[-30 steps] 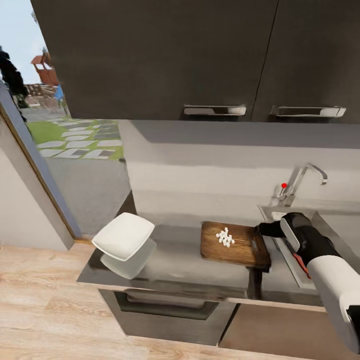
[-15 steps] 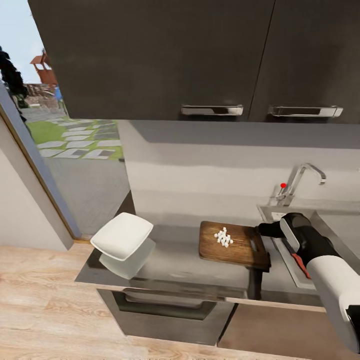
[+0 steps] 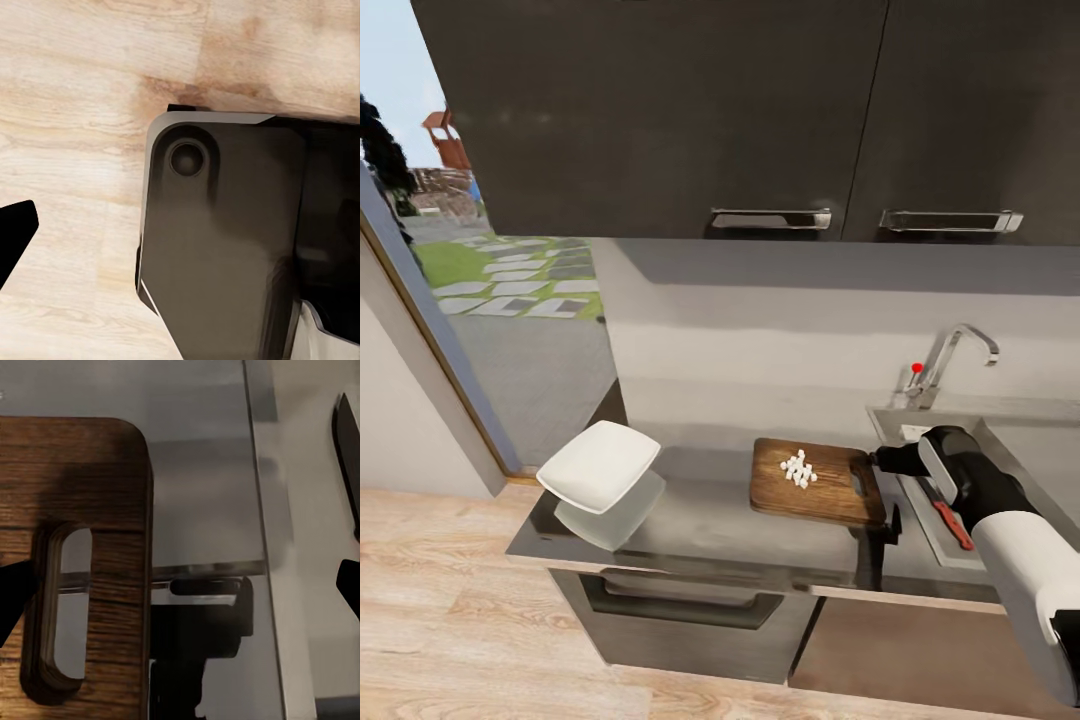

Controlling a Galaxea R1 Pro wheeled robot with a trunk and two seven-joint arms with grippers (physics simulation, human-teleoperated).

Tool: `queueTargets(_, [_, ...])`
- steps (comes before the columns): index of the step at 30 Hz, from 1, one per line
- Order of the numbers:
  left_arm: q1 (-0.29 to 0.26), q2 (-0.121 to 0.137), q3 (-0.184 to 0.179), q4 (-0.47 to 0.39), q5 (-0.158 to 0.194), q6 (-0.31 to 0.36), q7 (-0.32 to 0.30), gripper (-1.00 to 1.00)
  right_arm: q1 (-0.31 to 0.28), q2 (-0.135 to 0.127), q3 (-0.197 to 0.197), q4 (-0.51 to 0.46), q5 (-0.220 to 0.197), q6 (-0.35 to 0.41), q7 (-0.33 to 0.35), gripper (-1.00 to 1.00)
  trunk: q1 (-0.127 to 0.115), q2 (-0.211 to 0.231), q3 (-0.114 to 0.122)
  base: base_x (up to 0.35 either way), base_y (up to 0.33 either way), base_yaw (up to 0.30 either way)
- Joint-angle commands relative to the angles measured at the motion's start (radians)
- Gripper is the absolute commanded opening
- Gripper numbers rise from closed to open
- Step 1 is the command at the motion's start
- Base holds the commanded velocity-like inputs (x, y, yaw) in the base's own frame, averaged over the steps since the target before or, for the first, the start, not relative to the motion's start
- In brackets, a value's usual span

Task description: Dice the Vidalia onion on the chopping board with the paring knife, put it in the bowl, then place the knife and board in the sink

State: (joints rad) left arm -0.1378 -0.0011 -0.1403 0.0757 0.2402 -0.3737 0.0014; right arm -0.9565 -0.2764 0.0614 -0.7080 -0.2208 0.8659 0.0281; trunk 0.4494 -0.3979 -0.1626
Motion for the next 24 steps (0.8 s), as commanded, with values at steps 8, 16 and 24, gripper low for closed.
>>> queueTargets(8, [-0.002, 0.0, -0.009, 0.004, 0.007, -0.007, 0.0, 1.0, -0.001, 0.0, 0.003, 0.0, -0.003, 0.001, 0.004, 1.0, 0.001, -0.002, -0.002, 0.0, 0.0, 0.0])
queueTargets(16, [-0.002, 0.0, -0.009, 0.004, 0.007, -0.007, 0.0, 1.0, -0.001, 0.0, 0.003, 0.001, -0.002, 0.0, 0.003, 1.0, 0.001, -0.002, -0.004, 0.0, 0.0, 0.0])
queueTargets(24, [-0.002, 0.0, -0.009, 0.004, 0.007, -0.006, 0.0, 1.0, -0.001, 0.0, 0.004, 0.004, -0.002, 0.0, 0.003, 1.0, 0.001, -0.002, -0.015, 0.0, 0.0, 0.0])
